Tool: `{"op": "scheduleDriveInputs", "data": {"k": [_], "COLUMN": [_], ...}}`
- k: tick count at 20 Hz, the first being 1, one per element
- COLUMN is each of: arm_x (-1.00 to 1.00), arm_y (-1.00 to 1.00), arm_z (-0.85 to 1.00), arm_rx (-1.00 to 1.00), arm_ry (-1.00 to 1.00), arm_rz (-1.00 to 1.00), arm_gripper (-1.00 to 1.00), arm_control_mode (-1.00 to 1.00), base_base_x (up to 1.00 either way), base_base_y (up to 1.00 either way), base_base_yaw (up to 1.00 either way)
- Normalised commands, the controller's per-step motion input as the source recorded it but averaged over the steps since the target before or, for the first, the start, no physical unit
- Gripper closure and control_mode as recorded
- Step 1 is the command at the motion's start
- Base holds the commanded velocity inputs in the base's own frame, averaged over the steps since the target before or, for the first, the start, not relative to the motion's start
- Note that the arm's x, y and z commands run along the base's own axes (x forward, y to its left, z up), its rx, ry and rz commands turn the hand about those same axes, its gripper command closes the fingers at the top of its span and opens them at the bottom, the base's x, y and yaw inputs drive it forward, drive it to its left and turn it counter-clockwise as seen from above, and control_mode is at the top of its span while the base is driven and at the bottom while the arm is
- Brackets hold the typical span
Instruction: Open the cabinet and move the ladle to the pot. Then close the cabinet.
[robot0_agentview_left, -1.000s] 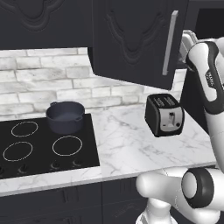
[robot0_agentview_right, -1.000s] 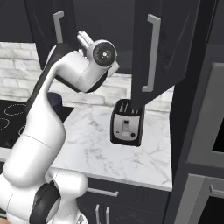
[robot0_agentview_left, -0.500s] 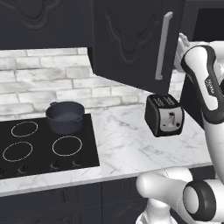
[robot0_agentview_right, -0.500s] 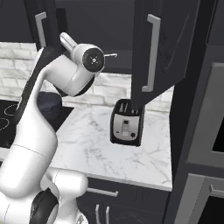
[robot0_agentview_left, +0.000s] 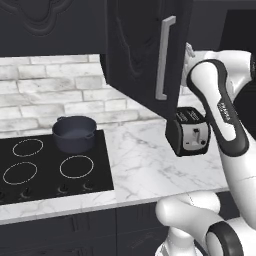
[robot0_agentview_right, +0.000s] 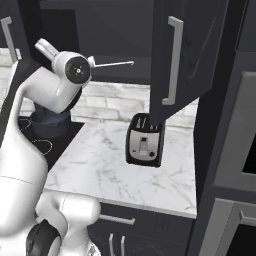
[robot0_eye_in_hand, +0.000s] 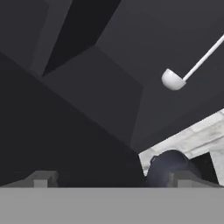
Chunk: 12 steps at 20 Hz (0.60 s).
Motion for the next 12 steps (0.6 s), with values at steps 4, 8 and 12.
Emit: {"op": "scheduleDriveInputs", "data": {"k": [4,8,12], "arm_x": [-0.16,-0.12,0.00], "arm_y": [0.59,0.52,0.41], "arm_z": [0.00,0.00,-0.04], "arm_rx": [0.00,0.00,0.00], "arm_ry": [0.00,0.00,0.04], "arm_rz": [0.06,0.04,0.00], "arm_gripper": [-1.00,-1.00,-1.00], "arm_control_mode": [-1.00,-1.00,-1.00], "base_base_x": [0.00,0.00,0.00], "base_base_y": [0.00,0.00,0.00], "base_base_yaw": [0.00,0.00,0.00]}}
